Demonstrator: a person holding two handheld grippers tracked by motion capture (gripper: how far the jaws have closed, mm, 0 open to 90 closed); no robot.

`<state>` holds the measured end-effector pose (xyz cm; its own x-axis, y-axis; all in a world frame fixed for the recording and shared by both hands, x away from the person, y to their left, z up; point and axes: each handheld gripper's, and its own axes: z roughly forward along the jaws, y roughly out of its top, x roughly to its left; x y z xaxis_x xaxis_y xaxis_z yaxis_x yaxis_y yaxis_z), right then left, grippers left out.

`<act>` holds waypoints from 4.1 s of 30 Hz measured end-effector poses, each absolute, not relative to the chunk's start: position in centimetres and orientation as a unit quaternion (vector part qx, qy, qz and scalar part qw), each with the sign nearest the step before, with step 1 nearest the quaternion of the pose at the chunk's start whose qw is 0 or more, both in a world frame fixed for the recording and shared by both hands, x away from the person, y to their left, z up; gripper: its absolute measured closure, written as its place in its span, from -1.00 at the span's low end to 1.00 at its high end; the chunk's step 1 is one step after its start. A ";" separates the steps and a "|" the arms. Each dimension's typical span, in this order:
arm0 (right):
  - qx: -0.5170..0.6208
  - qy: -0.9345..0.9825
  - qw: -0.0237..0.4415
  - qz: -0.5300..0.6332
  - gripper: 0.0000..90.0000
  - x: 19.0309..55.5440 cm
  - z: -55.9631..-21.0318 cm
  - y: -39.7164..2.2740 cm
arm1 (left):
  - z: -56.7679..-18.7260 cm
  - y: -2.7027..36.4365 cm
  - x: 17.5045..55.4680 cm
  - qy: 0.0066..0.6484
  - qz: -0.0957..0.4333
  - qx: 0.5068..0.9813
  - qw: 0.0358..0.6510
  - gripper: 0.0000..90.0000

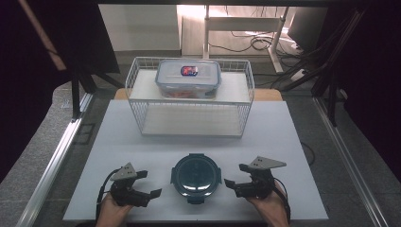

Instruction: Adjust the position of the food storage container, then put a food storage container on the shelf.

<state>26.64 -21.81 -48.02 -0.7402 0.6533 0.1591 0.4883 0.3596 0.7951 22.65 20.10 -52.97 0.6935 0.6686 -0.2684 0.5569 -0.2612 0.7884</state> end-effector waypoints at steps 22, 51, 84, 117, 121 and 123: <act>0.317 0.836 0.099 0.436 -1.00 26.6 -48.8 -20.4 | -52.7 19.4 23.2 0.382 0.034 0.794 0.472 -0.86; 0.361 0.836 -0.106 0.399 -0.64 29.7 -49.8 -17.1 | -52.0 14.2 28.5 0.342 -0.139 0.812 0.452 -0.75; 0.433 0.762 -0.190 0.443 0.21 27.8 -49.7 -20.6 | -51.2 16.6 25.7 0.358 -0.162 0.758 0.521 0.24; 0.418 0.762 -0.131 0.476 0.30 27.5 -47.0 -20.0 | -50.6 17.6 26.4 0.404 -0.192 0.700 0.557 0.29; 0.411 0.763 -0.120 0.484 0.30 28.1 -45.9 -19.8 | -49.5 17.8 27.0 0.398 -0.179 0.702 0.562 0.29; 0.406 0.764 -0.114 0.488 0.30 28.5 -45.2 -19.7 | -48.9 18.0 27.4 0.396 -0.173 0.703 0.565 0.29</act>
